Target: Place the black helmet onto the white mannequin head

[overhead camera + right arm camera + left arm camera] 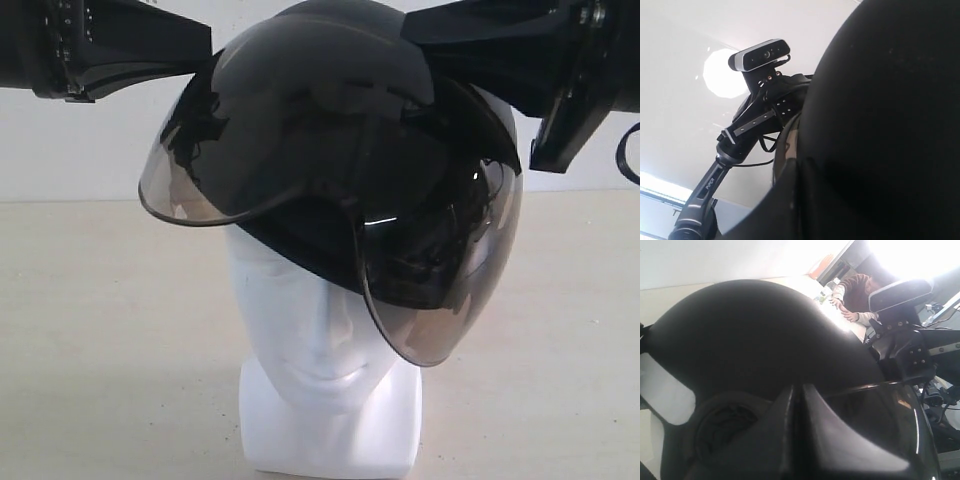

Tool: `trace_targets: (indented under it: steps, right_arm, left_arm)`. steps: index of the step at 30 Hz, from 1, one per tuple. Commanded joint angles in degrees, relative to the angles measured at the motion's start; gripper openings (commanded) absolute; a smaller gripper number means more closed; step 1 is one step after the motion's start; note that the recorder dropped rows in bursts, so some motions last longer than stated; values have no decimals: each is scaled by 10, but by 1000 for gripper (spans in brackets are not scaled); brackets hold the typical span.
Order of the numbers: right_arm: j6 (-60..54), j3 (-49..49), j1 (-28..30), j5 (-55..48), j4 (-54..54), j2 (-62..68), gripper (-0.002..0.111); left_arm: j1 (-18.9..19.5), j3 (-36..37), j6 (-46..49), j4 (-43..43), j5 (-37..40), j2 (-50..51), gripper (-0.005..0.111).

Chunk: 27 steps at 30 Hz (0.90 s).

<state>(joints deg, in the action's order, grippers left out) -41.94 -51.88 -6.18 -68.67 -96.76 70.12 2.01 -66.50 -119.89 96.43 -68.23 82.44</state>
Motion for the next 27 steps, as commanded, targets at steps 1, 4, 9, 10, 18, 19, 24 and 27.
trace_targets:
  steps: [1,4,9,10,18,19,24,27]
  right_arm:
    - [-11,-19,11,-13,-14,-3,0]
    - [4,-53,23,-13,-13,-3,0]
    - [48,-101,58,-10,17,-3,0]
    - [66,-106,78,-8,41,-3,0]
    - [172,-101,215,14,295,-3,0]
    - [172,-93,215,18,313,-1,0]
    - [163,-12,215,22,309,5,0]
    - [127,51,212,38,282,5,0]
  left_arm:
    - [-3,8,-5,35,-17,2,4]
    - [-3,8,-5,35,-17,2,4]
    - [-3,8,-5,35,-17,2,4]
    - [-3,8,-5,35,-17,2,4]
    - [-3,8,-5,35,-17,2,4]
    - [-3,8,-5,35,-17,2,4]
    - [-3,8,-5,35,-17,2,4]
    - [-3,8,-5,35,-17,2,4]
